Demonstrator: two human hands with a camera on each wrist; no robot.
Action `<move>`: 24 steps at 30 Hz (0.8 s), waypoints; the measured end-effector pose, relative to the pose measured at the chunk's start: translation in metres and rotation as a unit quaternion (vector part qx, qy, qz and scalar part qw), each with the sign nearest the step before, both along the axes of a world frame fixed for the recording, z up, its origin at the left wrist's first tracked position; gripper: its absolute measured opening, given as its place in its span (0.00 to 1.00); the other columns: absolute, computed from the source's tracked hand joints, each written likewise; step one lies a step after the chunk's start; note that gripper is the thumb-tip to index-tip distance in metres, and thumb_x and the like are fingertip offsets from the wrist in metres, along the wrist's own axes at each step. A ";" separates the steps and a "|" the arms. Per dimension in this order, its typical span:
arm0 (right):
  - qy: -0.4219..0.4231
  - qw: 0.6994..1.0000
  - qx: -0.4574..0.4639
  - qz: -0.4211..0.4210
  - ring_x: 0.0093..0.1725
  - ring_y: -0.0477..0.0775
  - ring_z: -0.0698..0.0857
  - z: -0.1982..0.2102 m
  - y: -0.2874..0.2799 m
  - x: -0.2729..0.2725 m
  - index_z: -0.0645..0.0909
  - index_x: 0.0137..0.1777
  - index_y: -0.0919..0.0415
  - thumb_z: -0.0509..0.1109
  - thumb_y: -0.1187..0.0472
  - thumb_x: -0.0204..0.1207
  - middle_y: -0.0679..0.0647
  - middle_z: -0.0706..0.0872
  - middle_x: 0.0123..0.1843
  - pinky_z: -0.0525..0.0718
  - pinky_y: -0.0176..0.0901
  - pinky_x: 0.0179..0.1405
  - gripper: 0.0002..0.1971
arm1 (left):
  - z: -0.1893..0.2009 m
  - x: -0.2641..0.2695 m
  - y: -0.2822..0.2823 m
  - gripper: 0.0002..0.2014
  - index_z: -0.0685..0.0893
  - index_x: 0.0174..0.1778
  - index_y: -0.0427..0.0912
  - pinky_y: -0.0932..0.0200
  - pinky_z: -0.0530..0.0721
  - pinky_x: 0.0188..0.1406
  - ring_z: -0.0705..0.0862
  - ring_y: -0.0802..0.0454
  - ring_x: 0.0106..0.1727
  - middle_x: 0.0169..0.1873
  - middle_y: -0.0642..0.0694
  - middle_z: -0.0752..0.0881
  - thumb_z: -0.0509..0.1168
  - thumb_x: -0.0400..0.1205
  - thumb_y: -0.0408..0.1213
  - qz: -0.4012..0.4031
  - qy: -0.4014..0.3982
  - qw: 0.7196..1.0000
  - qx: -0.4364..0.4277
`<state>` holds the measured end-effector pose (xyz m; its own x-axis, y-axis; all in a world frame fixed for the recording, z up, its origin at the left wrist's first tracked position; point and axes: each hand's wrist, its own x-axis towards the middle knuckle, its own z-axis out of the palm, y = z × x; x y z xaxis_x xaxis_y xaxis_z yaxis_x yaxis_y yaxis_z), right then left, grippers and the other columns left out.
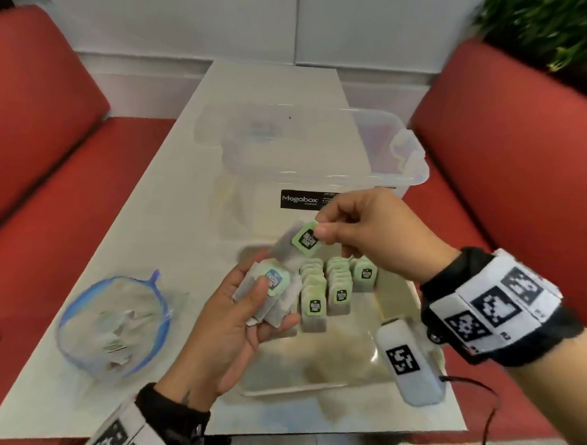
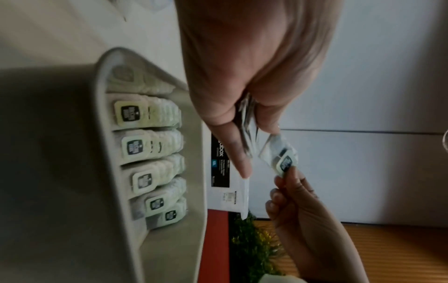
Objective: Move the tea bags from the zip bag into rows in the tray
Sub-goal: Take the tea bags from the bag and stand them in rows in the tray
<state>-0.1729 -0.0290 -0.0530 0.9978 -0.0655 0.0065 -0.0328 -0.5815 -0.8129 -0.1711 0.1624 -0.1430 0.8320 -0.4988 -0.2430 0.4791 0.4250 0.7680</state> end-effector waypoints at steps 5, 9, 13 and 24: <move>0.027 0.986 -0.165 0.013 0.20 0.38 0.78 0.007 -0.050 0.001 0.84 0.38 0.52 0.78 0.60 0.70 0.48 0.87 0.30 0.78 0.28 0.26 0.05 | -0.018 -0.005 -0.003 0.18 0.82 0.59 0.49 0.48 0.89 0.39 0.88 0.46 0.56 0.60 0.47 0.86 0.70 0.72 0.37 0.004 -0.038 0.997 0.059; 0.098 0.932 -0.347 0.041 0.31 0.39 0.80 -0.009 -0.068 0.007 0.85 0.40 0.48 0.76 0.55 0.70 0.40 0.82 0.29 0.75 0.31 0.33 0.02 | -0.023 -0.002 -0.003 0.16 0.86 0.53 0.57 0.50 0.88 0.39 0.88 0.46 0.55 0.57 0.51 0.87 0.68 0.70 0.38 -0.007 -0.085 0.993 0.084; 0.171 0.868 -0.460 0.078 0.39 0.48 0.80 -0.033 -0.071 0.017 0.86 0.45 0.47 0.72 0.53 0.71 0.41 0.81 0.35 0.74 0.38 0.35 0.04 | -0.024 0.002 0.000 0.26 0.86 0.54 0.57 0.48 0.88 0.41 0.87 0.46 0.57 0.59 0.51 0.86 0.81 0.59 0.52 -0.012 -0.099 0.991 0.085; 0.247 0.759 -0.582 0.155 0.40 0.57 0.81 -0.063 -0.058 0.039 0.84 0.47 0.56 0.65 0.58 0.74 0.53 0.82 0.41 0.77 0.41 0.37 0.08 | -0.021 0.003 -0.002 0.37 0.86 0.52 0.60 0.51 0.88 0.37 0.89 0.47 0.54 0.56 0.52 0.88 0.82 0.46 0.62 -0.031 -0.095 0.991 0.088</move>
